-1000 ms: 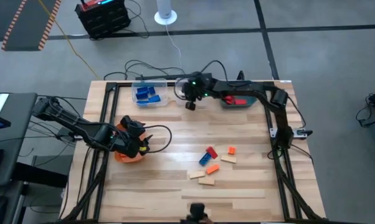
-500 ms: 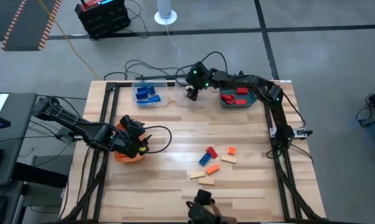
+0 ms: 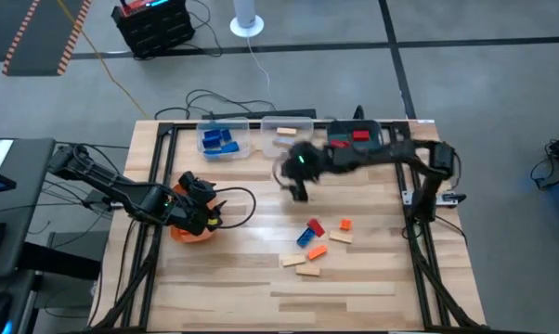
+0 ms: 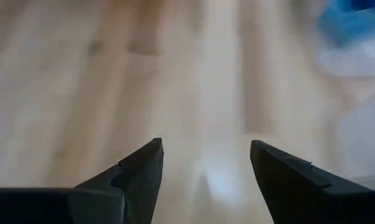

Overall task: Sort blocks
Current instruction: Put the orange game piece into the orange bin

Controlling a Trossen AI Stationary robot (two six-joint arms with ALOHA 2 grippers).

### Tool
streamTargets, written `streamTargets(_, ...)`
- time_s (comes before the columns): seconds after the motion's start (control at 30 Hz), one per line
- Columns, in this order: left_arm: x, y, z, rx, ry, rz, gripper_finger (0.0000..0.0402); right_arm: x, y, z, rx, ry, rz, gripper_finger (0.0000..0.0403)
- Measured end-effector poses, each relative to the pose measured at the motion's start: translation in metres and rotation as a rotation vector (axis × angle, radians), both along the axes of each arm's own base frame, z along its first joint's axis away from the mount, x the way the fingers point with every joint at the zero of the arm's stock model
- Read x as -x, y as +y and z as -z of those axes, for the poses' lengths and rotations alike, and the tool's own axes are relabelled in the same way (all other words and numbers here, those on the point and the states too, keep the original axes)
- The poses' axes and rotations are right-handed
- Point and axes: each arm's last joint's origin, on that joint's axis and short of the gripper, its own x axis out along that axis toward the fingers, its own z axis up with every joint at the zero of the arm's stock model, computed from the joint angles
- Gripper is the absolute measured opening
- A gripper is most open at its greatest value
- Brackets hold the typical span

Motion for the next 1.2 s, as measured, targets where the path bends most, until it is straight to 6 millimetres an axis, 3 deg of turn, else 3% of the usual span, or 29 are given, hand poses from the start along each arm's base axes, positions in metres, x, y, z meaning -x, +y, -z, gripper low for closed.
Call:
streamTargets(0.13, 0.0, 0.0, 0.0, -0.003, 0.001, 0.002, 0.0285, 0.023, 0.054, 0.018, -0.064, -0.061, -0.055, 0.0269)
streamTargets(0.27, -0.001, 0.001, -0.001, -0.017, -0.014, -0.012, 0.0285, 0.036, 0.101, 0.018, -0.096, -0.119, -0.105, 0.0269)
streamTargets(0.43, -0.003, 0.002, -0.002, -0.018, -0.027, -0.017, 0.0285, 0.044, 0.152, 0.027, -0.063, -0.071, -0.192, 0.0269)
streamTargets(0.53, -0.003, 0.002, -0.002, -0.006, -0.035, -0.024, 0.0285, 0.054, 0.172, 0.032, -0.068, 0.01, -0.231, 0.0269)
streamTargets(0.77, -0.002, 0.0, -0.002, 0.018, -0.043, -0.02, 0.0285, 0.07, 0.2, 0.038, -0.099, 0.079, -0.266, 0.0269)
streamTargets(1.07, -0.002, 0.0, -0.001, 0.019, -0.041, -0.018, 0.0285, 0.093, 0.195, 0.067, -0.086, 0.073, -0.198, 0.0265)
streamTargets(1.2, -0.002, 0.0, -0.001, 0.019, -0.04, -0.018, 0.0285, 0.099, 0.192, 0.073, -0.043, 0.053, -0.175, 0.0227)
